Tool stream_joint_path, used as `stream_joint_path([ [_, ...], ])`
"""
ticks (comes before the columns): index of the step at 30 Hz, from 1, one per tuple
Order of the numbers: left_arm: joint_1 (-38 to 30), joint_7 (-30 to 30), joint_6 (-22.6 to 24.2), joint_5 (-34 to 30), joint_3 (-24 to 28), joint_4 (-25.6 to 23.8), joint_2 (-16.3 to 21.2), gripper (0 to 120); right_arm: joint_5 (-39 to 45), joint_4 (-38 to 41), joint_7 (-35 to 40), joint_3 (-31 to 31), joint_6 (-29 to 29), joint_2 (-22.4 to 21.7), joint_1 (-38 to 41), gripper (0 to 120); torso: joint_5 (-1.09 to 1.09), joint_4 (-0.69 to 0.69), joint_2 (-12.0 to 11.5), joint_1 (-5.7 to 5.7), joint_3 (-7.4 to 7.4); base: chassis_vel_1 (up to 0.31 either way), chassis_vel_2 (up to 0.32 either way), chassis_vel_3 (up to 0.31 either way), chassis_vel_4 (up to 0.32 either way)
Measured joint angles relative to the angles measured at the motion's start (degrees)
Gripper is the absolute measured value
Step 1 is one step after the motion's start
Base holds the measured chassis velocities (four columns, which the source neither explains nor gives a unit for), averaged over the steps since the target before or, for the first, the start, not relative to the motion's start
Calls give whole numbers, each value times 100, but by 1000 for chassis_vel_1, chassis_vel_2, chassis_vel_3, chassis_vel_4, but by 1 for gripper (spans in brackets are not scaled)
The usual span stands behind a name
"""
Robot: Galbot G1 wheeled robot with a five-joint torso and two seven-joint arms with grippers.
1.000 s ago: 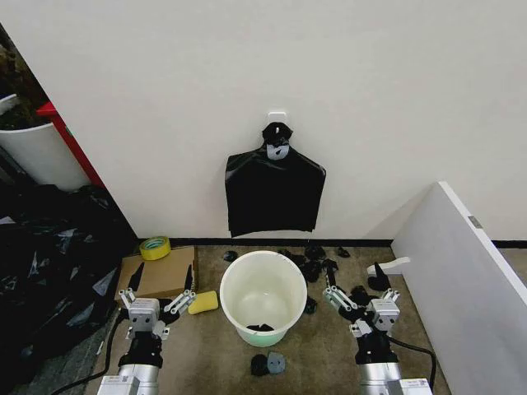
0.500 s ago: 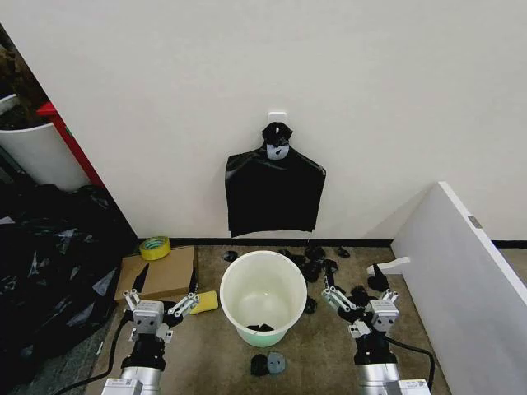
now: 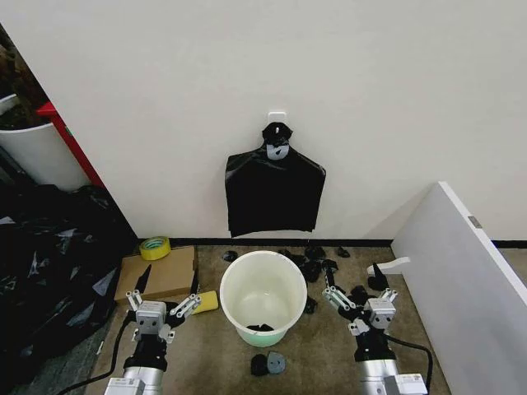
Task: Place the garbage bag over the trash bin.
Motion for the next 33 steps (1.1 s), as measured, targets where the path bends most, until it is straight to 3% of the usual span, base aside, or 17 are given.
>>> stream_joint_path([
  [6,-50,107,-153,-2,56,211,-40,100,185,-439,-19,-46,-145,-151,462,100,0,-1,0,0,0,0,0,0,0],
  [17,50,87,-229,5,-96,267,-72,100,1284,-1436,-236,-551,-671,-680,2236,100,-2,0,0,0,0,0,0,0,0],
  [24,198,59,-264,122,-120,198,-192,100,1962,-1721,-402,-971,-983,-650,3283,100,-1,1,0,0,1,0,0,0,0],
  [33,255,34,-314,149,-121,179,-322,100,1812,-2557,-360,-1308,-1110,-416,4421,100,0,0,-1,0,1,0,0,0,0],
])
